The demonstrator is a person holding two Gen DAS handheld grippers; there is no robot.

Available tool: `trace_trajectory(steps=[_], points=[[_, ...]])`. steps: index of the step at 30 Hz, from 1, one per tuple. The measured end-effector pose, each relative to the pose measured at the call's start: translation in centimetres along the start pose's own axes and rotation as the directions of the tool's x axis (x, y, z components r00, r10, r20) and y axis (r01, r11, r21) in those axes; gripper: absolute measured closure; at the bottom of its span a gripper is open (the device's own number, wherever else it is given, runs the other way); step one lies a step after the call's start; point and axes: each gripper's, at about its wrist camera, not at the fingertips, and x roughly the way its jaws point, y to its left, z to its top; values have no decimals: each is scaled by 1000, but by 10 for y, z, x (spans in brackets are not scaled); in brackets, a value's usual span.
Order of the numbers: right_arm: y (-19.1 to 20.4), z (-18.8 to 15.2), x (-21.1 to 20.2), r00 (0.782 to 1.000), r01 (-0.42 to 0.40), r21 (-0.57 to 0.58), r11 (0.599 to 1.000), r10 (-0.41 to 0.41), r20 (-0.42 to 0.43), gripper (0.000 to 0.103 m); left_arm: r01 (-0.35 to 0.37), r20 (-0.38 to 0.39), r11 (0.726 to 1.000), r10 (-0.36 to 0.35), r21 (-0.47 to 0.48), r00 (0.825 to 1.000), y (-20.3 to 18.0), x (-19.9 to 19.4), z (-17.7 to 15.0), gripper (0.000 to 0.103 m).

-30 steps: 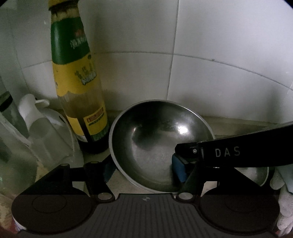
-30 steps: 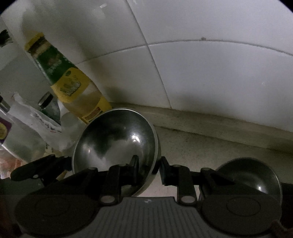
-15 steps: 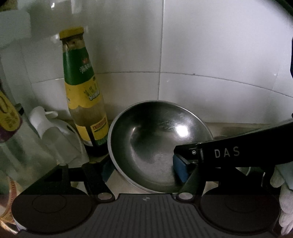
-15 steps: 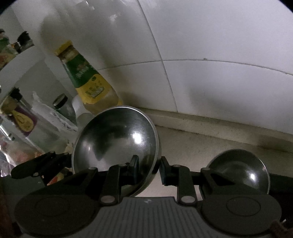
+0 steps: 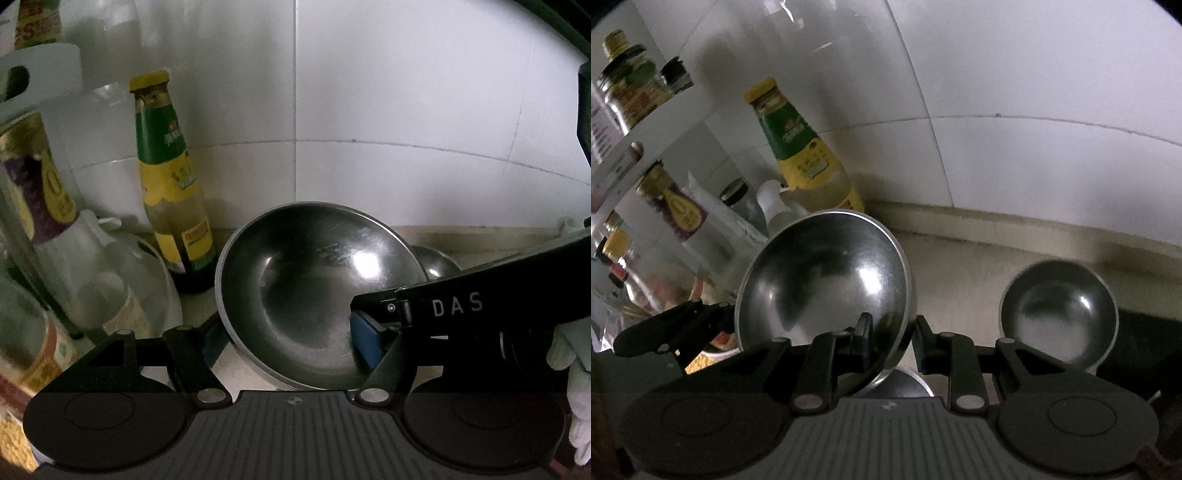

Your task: Organize plates and bowls

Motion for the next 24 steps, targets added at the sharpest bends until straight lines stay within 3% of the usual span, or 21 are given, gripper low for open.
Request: trace_trajectory(steps=[14, 24], points=[[0, -53, 2, 996, 9, 33, 999, -6, -88, 80, 19, -86, 1000, -17, 25, 996, -4, 2, -44, 27], [-4, -67, 17, 988, 12, 27, 1000, -8, -154, 80, 15, -144, 1000, -12, 26, 990, -4, 13, -61, 27]])
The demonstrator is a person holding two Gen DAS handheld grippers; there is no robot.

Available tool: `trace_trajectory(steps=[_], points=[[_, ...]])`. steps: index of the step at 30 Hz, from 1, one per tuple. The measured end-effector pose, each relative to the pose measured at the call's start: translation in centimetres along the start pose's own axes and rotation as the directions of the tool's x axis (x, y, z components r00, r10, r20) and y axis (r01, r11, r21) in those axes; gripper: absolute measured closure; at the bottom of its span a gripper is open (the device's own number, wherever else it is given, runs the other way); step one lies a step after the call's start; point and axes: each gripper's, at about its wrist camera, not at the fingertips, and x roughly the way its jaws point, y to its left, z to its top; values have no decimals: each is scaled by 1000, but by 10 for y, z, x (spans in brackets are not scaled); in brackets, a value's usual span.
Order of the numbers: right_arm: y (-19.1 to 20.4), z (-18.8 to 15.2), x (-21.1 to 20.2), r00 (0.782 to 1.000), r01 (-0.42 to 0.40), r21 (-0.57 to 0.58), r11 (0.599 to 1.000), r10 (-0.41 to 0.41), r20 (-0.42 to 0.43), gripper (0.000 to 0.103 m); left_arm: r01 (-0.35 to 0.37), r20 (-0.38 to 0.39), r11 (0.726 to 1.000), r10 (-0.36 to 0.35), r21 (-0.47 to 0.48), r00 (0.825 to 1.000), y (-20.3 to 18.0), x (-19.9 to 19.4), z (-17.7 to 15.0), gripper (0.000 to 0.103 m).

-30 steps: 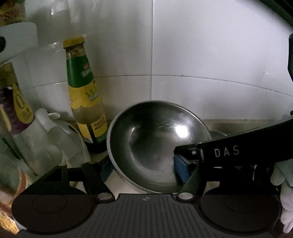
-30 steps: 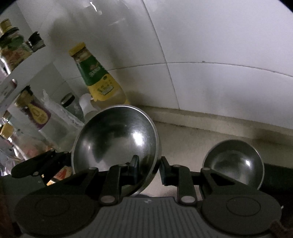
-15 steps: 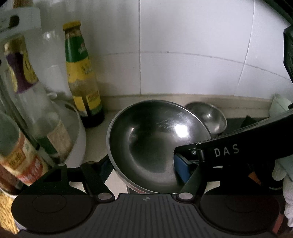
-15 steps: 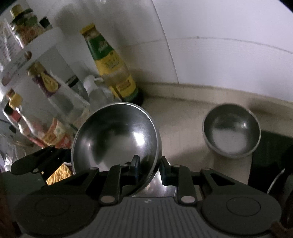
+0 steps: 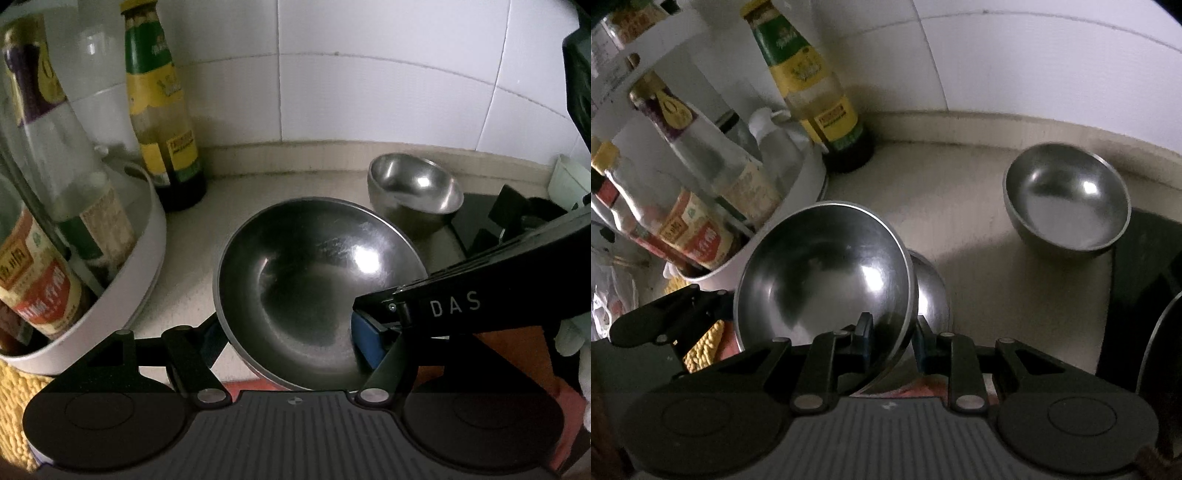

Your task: Organize plates and bowls

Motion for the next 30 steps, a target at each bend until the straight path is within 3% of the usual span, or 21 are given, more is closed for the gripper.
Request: trace_trajectory(steps=[11, 20, 30], points=[[3, -2, 13, 999, 18, -19, 1000, -19, -48, 78, -17, -8, 1000, 17, -25, 1000, 12, 2, -3, 25], [-4, 0, -2, 997, 74, -20, 997, -74, -10, 70, -51, 29, 997, 52, -62, 998, 27, -16, 0, 21], [8, -10, -5, 998, 60, -58, 996, -61, -11, 66, -71, 68, 996, 75, -62, 995, 28, -33, 4, 19]])
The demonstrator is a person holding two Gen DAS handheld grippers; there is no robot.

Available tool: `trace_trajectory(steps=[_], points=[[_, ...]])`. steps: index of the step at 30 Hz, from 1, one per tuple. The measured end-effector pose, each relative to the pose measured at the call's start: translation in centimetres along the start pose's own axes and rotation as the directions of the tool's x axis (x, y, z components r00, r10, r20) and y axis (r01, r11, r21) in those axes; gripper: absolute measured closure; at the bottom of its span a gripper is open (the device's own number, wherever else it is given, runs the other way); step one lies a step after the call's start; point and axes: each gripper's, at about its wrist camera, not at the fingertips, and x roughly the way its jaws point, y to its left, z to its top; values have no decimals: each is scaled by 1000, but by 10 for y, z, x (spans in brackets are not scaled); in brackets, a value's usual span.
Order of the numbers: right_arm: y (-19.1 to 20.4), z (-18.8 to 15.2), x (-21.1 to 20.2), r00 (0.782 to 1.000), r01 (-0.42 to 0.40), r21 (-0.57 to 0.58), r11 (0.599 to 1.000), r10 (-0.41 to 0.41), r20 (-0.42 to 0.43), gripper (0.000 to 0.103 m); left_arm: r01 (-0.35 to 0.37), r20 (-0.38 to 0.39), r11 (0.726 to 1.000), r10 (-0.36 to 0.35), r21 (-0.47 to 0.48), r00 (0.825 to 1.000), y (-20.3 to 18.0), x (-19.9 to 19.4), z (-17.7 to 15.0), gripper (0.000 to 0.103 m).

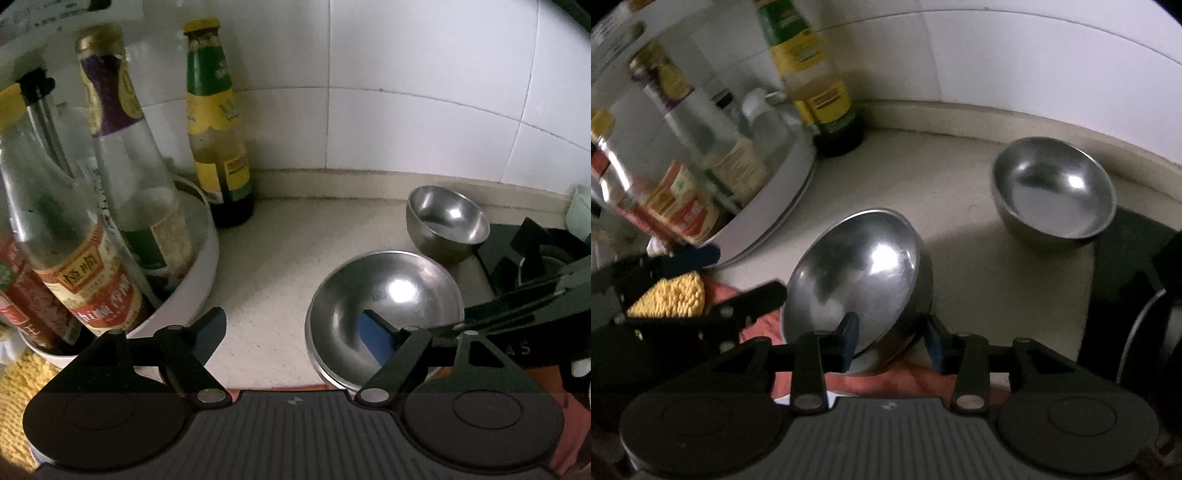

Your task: Organize plates and bowls

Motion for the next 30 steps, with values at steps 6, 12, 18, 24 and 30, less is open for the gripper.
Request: trace_trajectory(steps=[6, 12, 18, 24, 30], points=[[-11, 1, -9, 1000, -17, 20, 1000, 16, 15, 65, -5, 12, 1000, 5, 6, 1000, -3, -5, 1, 18], [-17, 1, -28, 998, -45, 39, 998, 43, 54, 65, -1, 27, 1000, 1, 31, 1000, -14, -4, 8, 15], [-35, 4, -42, 996, -31, 66, 997, 25, 89, 65, 14, 38, 998, -17, 69, 999, -28, 3, 24, 12], [-75, 17, -55, 991, 33, 145, 989, -51, 126, 64, 23, 30, 995, -26, 99, 999, -46, 22, 52, 11], [-113, 37, -59, 980, 91, 201, 975, -123, 153, 60, 66, 0, 987, -67, 147, 998, -76, 50, 79, 8]])
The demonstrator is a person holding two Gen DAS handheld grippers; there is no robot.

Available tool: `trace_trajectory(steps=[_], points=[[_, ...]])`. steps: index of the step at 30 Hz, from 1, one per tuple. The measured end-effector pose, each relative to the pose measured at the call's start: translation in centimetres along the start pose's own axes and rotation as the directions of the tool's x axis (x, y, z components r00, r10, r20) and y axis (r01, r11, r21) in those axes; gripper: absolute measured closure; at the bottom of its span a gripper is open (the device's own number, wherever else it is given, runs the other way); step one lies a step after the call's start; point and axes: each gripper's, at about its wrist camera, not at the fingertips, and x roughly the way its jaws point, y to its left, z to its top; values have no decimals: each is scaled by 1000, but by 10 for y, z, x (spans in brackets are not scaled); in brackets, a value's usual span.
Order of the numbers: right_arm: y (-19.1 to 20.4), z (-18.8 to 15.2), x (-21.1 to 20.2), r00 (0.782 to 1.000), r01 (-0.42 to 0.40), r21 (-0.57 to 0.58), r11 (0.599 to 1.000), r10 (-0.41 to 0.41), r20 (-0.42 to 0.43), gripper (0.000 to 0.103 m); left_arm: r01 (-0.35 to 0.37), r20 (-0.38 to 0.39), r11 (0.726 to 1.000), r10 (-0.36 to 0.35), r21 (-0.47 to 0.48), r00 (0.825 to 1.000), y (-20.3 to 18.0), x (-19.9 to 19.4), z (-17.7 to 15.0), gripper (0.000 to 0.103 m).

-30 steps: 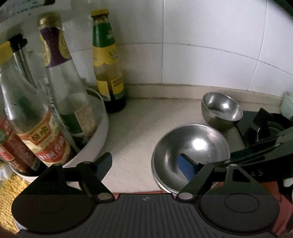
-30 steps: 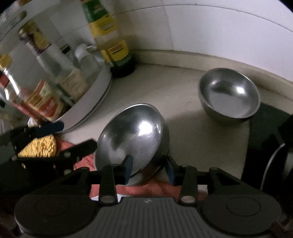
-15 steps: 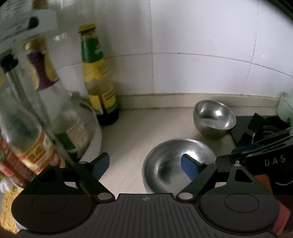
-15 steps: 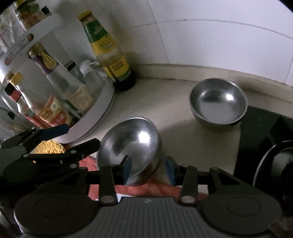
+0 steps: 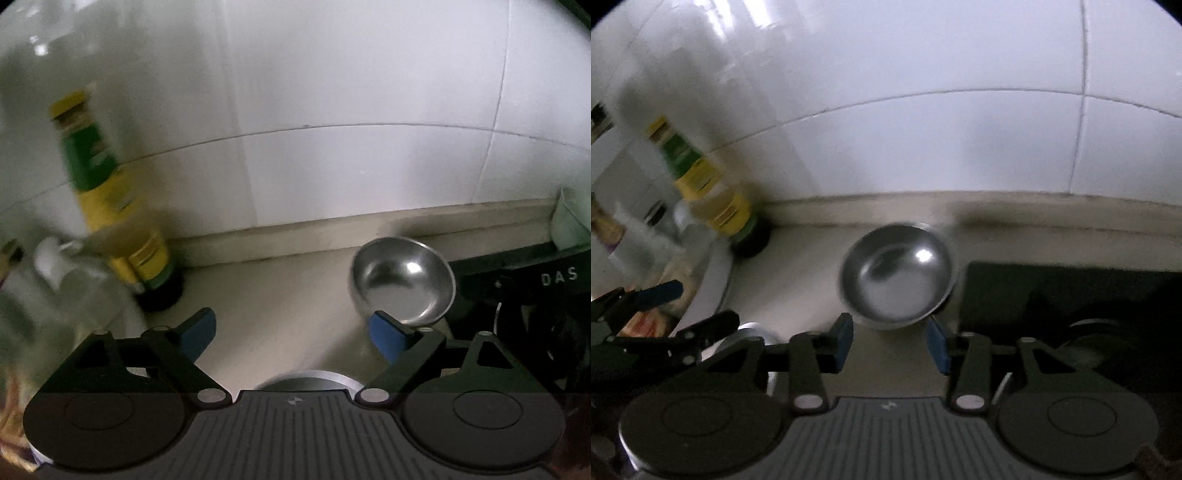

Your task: Organize plates and bowls

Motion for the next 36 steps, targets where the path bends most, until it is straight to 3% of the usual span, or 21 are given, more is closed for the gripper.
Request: trace_trajectory(steps=[6, 13, 24, 27, 29, 36], points=[[-27, 18, 26, 1000, 20, 56, 998, -19, -18, 60, 12, -51, 999, -9, 52, 999, -18, 47, 20, 8], [-47, 29, 69, 997, 4, 108, 994, 5, -75, 60, 34, -114, 995, -24, 92, 993, -29, 94, 21, 8], [-42, 33, 102, 991, -7, 77, 997, 17, -133, 60, 55, -166, 991, -34, 124, 986, -32, 121, 21, 8], [-41, 35, 104, 991, -8, 68, 998, 17, -132, 61, 62, -172, 987, -36, 146, 984, -35, 125, 20, 13], [-38, 36, 104, 992, -7, 49, 999, 13, -127, 66, 78, -191, 987, -49, 144, 980, -35, 131, 20, 25], [-42, 34, 110, 989, -14, 53, 998, 22, -144, 77, 118, -194, 978, -83, 174, 977, -41, 135, 21, 36]])
